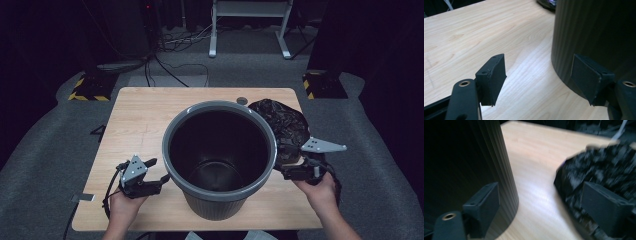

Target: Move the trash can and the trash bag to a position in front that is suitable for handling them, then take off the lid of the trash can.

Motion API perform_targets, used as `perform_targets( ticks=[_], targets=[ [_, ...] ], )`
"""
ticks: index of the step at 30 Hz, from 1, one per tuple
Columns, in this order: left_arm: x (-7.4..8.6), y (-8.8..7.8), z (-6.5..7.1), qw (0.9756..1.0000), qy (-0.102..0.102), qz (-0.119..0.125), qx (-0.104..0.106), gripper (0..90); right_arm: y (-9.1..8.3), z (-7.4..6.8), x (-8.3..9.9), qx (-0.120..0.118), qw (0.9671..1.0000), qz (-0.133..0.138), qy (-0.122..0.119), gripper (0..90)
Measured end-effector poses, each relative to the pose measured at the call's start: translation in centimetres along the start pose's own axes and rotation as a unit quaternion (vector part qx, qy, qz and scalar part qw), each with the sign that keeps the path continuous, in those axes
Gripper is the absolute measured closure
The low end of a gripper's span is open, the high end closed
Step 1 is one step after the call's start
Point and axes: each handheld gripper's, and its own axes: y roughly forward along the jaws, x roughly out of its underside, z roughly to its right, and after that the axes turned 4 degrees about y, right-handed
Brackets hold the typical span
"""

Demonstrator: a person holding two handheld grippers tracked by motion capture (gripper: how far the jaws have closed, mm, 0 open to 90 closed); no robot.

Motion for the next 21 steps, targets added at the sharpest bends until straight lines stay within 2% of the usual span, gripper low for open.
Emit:
perform_targets(
  ticks=[1,2,6,7,8,10,11,12,14,15,21],
  targets=[
    [0.0,0.0,-0.1,1.0,-0.004,0.001,0.0,28.2,-1.1,-0.1,-1.3,-0.002,0.9999,0.013,-0.007,19.9],
    [0.1,-0.1,-0.2,1.0,-0.006,0.003,0.0,28.2,-1.1,-0.1,-1.3,-0.002,0.9999,0.013,-0.007,19.9],
    [0.2,-0.6,-0.4,1.0,-0.002,0.003,-0.009,28.2,-2.8,0.1,-4.2,-0.017,0.9993,0.032,-0.014,25.7],
    [0.4,-0.8,-0.6,0.9999,-0.002,0.002,-0.01,28.2,-3.3,0.0,-5.5,-0.016,0.9989,0.034,-0.027,27.9],
    [0.5,-1.0,-0.6,0.9999,-0.003,0.002,-0.013,28.2,-3.3,0.0,-5.5,-0.016,0.9989,0.034,-0.027,27.9],
    [0.9,-1.4,-0.8,0.9998,-0.002,-0.003,-0.017,28.2,-3.5,0.0,-7.4,-0.024,0.9986,0.029,-0.037,28.6],
    [1.1,-1.6,-0.9,0.9998,-0.004,-0.004,-0.019,28.2,-3.5,0.0,-7.4,-0.024,0.9986,0.029,-0.037,28.6],
    [1.3,-1.8,-0.9,0.9997,-0.006,-0.005,-0.022,28.6,-3.6,0.0,-8.6,-0.031,0.9982,0.031,-0.041,29.8],
    [1.6,-2.4,-1.0,0.9996,-0.009,-0.007,-0.025,29.0,-3.7,-0.1,-9.9,-0.033,0.9979,0.033,-0.045,30.4],
    [1.8,-2.7,-1.0,0.9994,-0.012,-0.008,-0.03,29.0,-3.7,-0.1,-9.9,-0.033,0.9979,0.033,-0.045,30.4],
    [3.0,-4.9,-1.1,0.9979,-0.038,-0.01,-0.051,29.7,-3.5,-0.8,-13.6,-0.038,0.9966,0.033,-0.065,31.5]
  ],
)
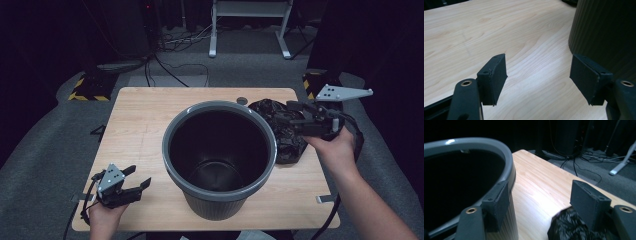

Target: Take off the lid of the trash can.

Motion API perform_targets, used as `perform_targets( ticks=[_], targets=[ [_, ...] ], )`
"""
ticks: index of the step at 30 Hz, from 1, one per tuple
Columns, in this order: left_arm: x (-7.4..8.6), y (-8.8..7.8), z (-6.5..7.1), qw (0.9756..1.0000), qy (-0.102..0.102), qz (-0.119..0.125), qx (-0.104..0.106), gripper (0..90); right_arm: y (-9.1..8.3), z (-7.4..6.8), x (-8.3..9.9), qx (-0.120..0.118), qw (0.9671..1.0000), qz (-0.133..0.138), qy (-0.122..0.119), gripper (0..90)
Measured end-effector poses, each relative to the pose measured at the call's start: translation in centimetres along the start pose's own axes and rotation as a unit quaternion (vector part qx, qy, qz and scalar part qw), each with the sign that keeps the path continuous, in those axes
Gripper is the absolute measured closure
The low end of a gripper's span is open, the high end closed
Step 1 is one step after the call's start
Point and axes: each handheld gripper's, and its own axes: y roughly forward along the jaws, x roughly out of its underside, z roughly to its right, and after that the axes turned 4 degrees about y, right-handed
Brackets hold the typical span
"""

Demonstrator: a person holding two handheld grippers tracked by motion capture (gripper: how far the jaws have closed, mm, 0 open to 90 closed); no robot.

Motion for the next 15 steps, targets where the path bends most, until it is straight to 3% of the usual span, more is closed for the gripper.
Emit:
perform_targets(
  ticks=[8,12,15],
  targets=[
    [1.3,-1.9,-0.3,0.9994,-0.029,0.004,-0.017,29.7,2.3,-0.6,-2.9,-0.026,0.999,-0.033,-0.015,35.5],
    [1.7,-2.3,-0.4,0.9992,-0.033,0.001,-0.022,29.7,3.7,-1.4,-3.9,-0.041,0.9976,-0.048,-0.028,37.0],
    [2.1,-2.6,-0.4,0.9989,-0.039,0.005,-0.026,29.3,5.6,-2.0,-4.6,-0.051,0.9949,-0.08,-0.035,37.5]
  ],
)
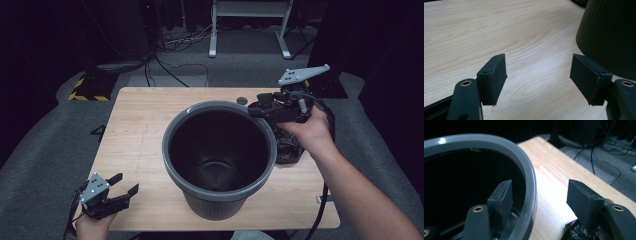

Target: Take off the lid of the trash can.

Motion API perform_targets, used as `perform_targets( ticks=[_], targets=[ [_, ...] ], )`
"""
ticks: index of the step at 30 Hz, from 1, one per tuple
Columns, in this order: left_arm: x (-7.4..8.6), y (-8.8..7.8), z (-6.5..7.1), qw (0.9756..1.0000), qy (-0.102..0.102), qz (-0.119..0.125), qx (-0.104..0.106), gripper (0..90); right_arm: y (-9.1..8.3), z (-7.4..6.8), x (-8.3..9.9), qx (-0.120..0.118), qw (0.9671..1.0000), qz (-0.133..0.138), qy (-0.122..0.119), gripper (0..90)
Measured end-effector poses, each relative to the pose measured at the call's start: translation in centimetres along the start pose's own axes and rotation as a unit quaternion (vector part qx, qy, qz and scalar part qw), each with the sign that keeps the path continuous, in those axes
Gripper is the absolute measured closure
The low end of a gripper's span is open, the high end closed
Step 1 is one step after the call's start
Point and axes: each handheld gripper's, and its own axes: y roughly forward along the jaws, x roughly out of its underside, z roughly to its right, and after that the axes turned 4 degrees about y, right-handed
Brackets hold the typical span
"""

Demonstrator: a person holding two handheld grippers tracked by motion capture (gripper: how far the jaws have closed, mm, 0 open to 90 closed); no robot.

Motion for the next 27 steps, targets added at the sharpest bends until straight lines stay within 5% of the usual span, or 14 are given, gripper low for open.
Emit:
perform_targets(
  ticks=[7,9,10,12,15,24,27],
  targets=[
    [0.3,-0.3,0.0,1.0,0.0,0.0,-0.005,29.5,2.4,-0.4,-1.3,-0.002,0.9976,-0.069,0.003,43.9],
    [0.3,-0.3,0.0,1.0,-0.001,-0.003,-0.004,29.7,3.0,-0.6,-1.7,-0.002,0.9954,-0.096,0.003,50.5],
    [0.3,-0.2,-0.1,1.0,-0.001,-0.003,-0.003,29.8,3.5,-0.9,-1.9,0.001,0.9927,-0.12,-0.001,62.9],
    [0.4,-0.2,-0.1,1.0,-0.003,-0.003,-0.002,29.8,3.7,-1.1,-2.0,0.001,0.9915,-0.13,-0.001,68.0],
    [0.4,-0.1,-0.2,1.0,-0.002,-0.004,-0.001,29.9,3.8,-1.5,-2.2,0.029,0.99,-0.138,-0.005,76.0],
    [0.4,0.1,-0.3,1.0,-0.002,-0.006,0.001,30.2,3.6,-1.6,-2.4,0.032,0.9902,-0.136,-0.009,77.0],
    [0.4,0.1,-0.3,1.0,-0.003,-0.008,0.003,30.3,3.0,-1.6,-2.7,0.027,0.9926,-0.118,-0.001,77.6]
  ],
)
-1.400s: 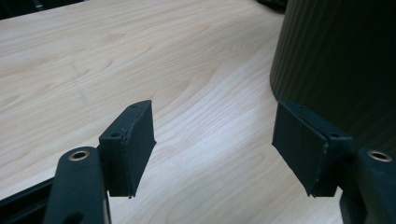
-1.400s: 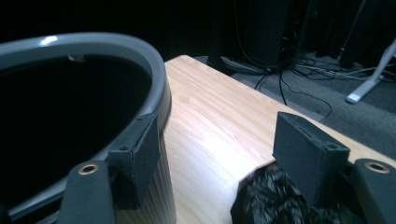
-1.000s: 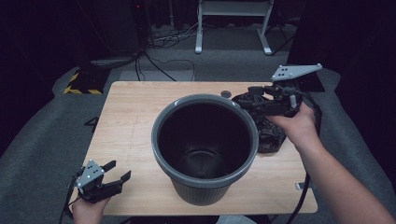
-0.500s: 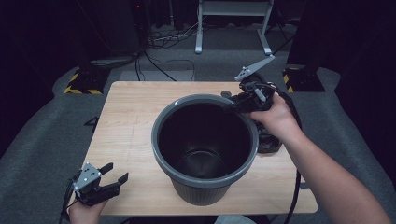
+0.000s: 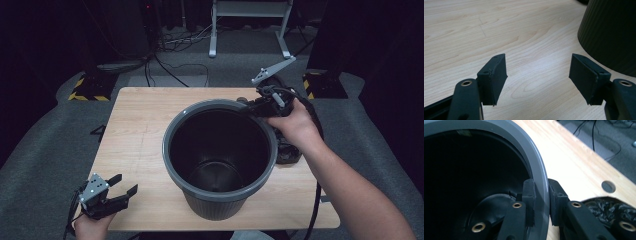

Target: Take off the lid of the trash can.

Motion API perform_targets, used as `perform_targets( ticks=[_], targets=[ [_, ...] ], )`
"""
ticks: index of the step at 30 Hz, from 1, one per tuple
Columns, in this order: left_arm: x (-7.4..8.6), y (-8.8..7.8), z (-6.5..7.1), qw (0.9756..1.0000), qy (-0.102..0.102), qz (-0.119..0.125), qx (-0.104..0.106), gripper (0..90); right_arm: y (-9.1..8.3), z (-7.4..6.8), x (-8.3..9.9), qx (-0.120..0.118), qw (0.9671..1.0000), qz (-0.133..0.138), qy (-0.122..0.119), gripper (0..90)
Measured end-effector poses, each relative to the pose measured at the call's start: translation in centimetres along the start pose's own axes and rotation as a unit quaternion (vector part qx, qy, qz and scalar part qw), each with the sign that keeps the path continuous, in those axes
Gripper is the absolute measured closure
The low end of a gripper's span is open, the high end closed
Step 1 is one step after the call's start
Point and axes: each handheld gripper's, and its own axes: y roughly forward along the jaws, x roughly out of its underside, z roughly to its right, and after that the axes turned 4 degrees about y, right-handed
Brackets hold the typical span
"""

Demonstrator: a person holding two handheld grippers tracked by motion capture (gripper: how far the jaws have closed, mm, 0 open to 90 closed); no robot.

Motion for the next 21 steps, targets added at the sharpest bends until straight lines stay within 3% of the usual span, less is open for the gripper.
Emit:
perform_targets(
  ticks=[5,12,16,18,21],
  targets=[
    [0.0,0.2,0.0,1.0,0.001,-0.001,0.002,30.4,-1.3,-0.2,-0.5,-0.005,0.9998,0.019,0.005,78.3],
    [-0.2,0.4,-0.2,1.0,0.0,0.003,0.006,30.6,-3.3,-0.1,-0.9,-0.035,0.9979,0.046,0.029,78.7],
    [-0.5,0.7,-0.2,0.9999,0.003,0.005,0.008,30.6,-4.3,0.1,-0.8,-0.038,0.9969,0.062,0.027,78.6],
    [-0.5,1.0,-0.1,0.9999,0.0,0.007,0.01,30.7,-5.5,0.6,-0.2,-0.042,0.9946,0.093,0.017,78.6],
    [-0.7,1.3,-0.3,0.9999,0.003,0.007,0.013,30.7,-6.4,1.1,0.5,-0.047,0.9923,0.114,0.01,78.5]
  ],
)
